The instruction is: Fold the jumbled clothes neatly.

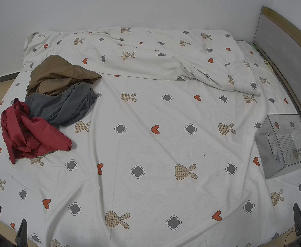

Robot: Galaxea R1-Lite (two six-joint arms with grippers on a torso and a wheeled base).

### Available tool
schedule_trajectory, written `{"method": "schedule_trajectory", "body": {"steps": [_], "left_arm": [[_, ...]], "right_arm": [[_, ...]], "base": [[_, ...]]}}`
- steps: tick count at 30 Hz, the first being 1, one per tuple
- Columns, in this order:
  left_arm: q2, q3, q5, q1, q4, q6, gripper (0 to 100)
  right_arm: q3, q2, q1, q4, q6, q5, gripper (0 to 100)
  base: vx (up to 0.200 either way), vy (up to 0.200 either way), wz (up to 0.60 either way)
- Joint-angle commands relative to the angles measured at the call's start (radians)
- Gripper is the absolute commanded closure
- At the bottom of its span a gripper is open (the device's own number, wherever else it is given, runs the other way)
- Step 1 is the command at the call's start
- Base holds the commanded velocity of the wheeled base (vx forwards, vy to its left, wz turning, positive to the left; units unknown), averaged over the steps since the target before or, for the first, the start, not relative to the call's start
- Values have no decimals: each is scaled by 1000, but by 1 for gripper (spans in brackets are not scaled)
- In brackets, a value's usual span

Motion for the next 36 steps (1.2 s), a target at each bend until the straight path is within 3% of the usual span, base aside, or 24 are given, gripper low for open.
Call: {"method": "schedule_trajectory", "body": {"steps": [1,28,30,32,34,35,36], "left_arm": [[-16,18,1,0,0,0,0],[-16,18,2,2,0,0,0],[-10,-1,1,2,-3,0,0],[100,-249,1,-5,11,-52,0],[111,-269,1,-6,12,-59,0],[306,-574,5,-11,92,-198,0],[346,-631,10,-8,129,-201,0]], "right_arm": [[18,-16,1,0,1,-1,0],[16,-16,-1,-2,-9,-6,0],[-48,-13,-1,-14,-9,0,0],[-427,180,22,-14,76,-12,0],[-446,200,24,-13,83,-12,0],[-742,464,54,63,237,-7,0],[-774,489,64,81,251,-3,0]], "base": [[0,0,0],[0,0,0],[0,0,0],[0,0,0],[0,0,0],[0,0,0],[0,0,0]]}}
